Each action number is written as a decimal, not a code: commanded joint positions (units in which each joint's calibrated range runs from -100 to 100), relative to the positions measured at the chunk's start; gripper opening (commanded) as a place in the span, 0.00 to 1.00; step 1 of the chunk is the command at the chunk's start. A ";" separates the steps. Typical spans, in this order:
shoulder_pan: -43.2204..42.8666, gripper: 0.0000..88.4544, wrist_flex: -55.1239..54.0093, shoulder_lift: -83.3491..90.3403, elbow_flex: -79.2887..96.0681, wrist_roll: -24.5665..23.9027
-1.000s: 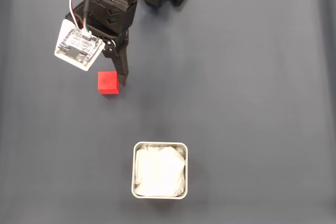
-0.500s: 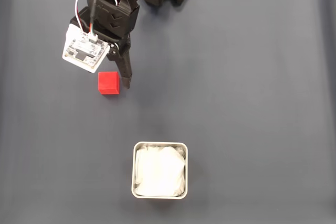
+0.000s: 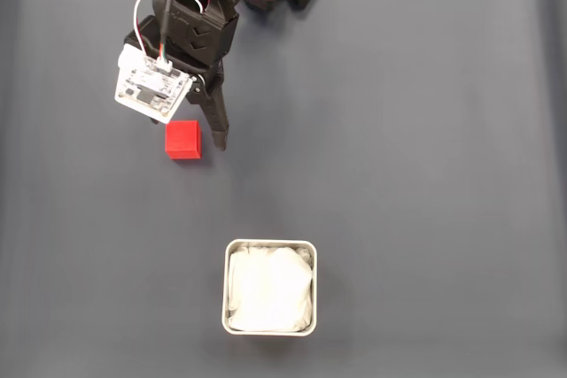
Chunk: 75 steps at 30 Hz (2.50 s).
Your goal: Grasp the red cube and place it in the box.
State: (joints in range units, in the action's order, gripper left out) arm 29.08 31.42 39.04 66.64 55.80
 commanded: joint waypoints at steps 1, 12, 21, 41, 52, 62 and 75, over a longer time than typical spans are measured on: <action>0.96 0.39 -1.42 -0.56 -0.12 0.24; 1.39 0.41 -4.95 -1.69 2.34 0.39; 1.39 0.44 -7.65 -3.16 3.44 0.44; 0.04 0.46 -11.92 -7.93 3.44 -0.20; -0.74 0.46 -12.98 -9.92 3.44 -0.39; -2.09 0.46 -12.49 -9.57 3.80 -0.78; -3.23 0.46 -12.33 -8.19 4.90 -1.27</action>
State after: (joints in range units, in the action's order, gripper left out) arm 26.48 19.25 28.53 71.70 55.02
